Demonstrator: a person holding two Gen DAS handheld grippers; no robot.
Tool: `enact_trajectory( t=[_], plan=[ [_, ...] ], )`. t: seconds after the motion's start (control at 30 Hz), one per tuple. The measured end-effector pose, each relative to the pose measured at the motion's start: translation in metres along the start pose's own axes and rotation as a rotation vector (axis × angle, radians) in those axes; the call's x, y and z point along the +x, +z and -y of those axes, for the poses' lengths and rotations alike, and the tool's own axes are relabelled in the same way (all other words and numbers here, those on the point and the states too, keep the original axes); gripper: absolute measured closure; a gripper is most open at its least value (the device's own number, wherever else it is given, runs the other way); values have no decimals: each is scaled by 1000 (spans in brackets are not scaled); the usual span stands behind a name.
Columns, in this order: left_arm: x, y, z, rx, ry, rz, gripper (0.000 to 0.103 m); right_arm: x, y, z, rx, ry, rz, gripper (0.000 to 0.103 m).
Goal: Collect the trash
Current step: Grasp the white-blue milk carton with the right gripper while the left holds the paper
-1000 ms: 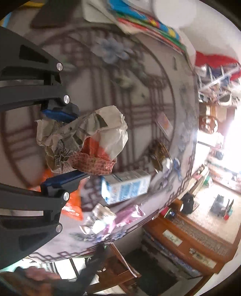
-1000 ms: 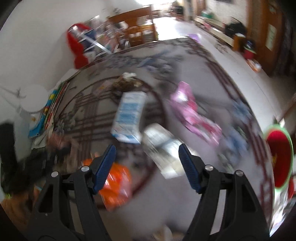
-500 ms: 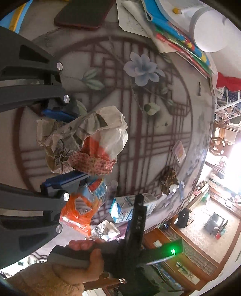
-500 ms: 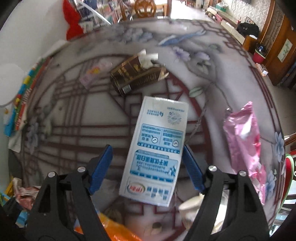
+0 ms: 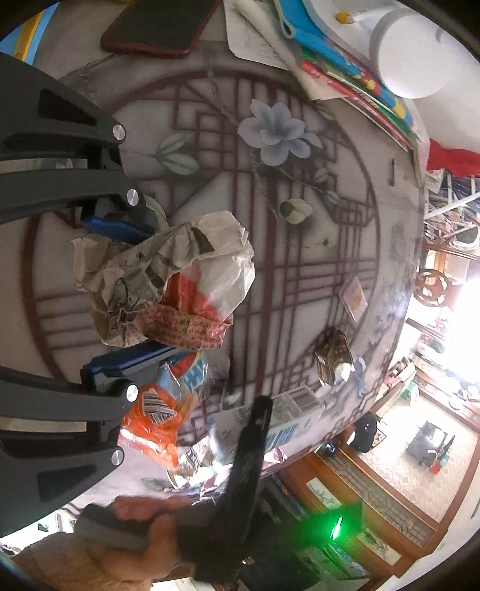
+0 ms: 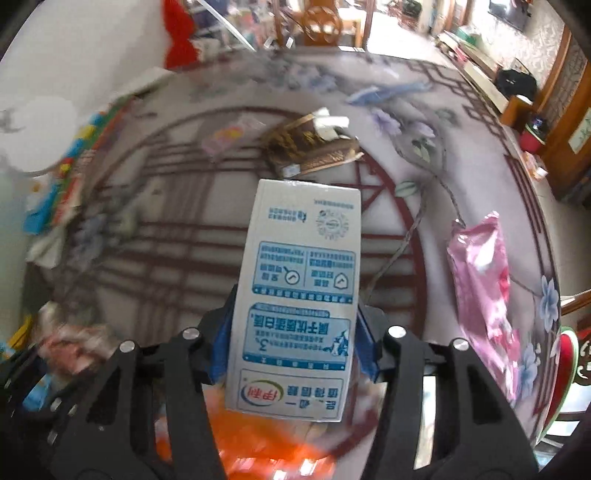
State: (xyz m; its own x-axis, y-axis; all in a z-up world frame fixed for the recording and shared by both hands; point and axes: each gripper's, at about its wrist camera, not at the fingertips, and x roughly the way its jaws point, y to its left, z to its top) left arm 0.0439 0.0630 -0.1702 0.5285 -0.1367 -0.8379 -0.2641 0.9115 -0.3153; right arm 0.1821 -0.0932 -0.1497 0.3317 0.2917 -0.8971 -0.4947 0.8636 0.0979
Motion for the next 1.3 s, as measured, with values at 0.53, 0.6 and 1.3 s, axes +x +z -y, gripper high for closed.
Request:
enact_trajectory(
  t=[0.53,0.6,1.3],
  plan=[
    [-29,-6,62,118,-77,59,57,-105,-83,1,80,-6,183,50],
    [-33,-8,68,135,-82,66,57,-109,-84,6,99,-9,198,50],
    [-40,-21,80,153,-46,68,56,-119,-103,21,121,3,217,50]
  ],
)
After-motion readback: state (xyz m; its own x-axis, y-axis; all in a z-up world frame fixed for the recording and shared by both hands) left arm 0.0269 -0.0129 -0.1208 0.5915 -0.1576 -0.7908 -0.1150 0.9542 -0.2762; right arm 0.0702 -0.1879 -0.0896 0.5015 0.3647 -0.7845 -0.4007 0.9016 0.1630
